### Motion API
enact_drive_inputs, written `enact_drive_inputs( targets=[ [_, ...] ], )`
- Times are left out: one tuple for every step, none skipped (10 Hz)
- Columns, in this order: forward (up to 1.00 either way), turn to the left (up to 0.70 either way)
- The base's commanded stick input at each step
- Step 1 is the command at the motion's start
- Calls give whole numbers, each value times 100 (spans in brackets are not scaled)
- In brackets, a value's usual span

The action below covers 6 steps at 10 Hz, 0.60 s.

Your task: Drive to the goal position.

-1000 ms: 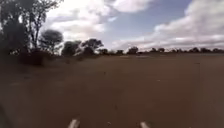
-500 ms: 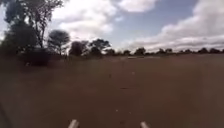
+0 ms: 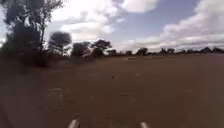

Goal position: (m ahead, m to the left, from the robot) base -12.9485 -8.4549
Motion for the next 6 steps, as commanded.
enact_drive_inputs(
  targets=[
    [70, 0],
    [70, 0],
    [70, 0],
    [70, 0],
    [70, 0],
    [70, 0]
  ],
)
